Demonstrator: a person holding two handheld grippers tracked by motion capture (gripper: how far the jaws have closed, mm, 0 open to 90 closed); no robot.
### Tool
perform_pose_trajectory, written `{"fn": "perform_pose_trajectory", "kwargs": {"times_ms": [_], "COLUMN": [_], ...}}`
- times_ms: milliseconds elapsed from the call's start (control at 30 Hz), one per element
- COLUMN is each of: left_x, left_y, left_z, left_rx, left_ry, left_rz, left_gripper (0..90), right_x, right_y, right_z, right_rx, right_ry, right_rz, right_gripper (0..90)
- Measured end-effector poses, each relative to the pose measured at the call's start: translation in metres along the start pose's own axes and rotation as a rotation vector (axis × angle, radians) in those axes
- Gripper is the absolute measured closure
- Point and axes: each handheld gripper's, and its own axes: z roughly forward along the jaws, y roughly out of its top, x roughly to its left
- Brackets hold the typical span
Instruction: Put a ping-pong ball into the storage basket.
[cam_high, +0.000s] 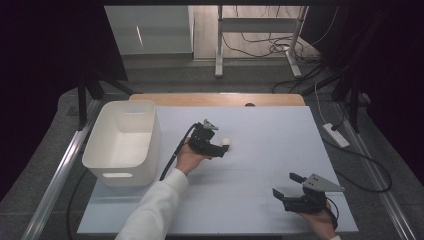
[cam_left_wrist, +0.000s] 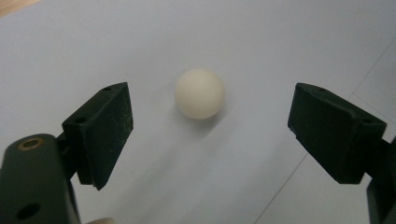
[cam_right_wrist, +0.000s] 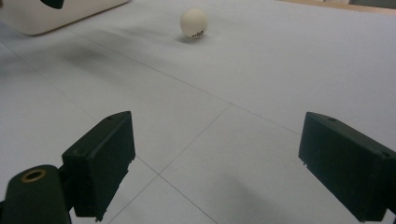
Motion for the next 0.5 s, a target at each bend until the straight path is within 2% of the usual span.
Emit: {"fn": "perform_pose_trajectory", "kwargs": {"times_ms": [200, 500], "left_x": [-0.001, 0.001], "left_y": [0.003, 0.005], "left_z": [0.006, 0.014], "left_rx": [0.01, 0.02], "left_ry": [-0.004, -0.002], "left_rz": [0.007, -0.005], "left_gripper": [15.0, 15.0], "right_x": [0.0, 0.0], "right_y": [0.0, 0.0], "right_z": [0.0, 0.0], "right_rx": [0.002, 0.0], "right_ry": [-0.001, -0.001], "right_rz": [-0.002, 0.0], "right_gripper": [10.6, 10.6]}}
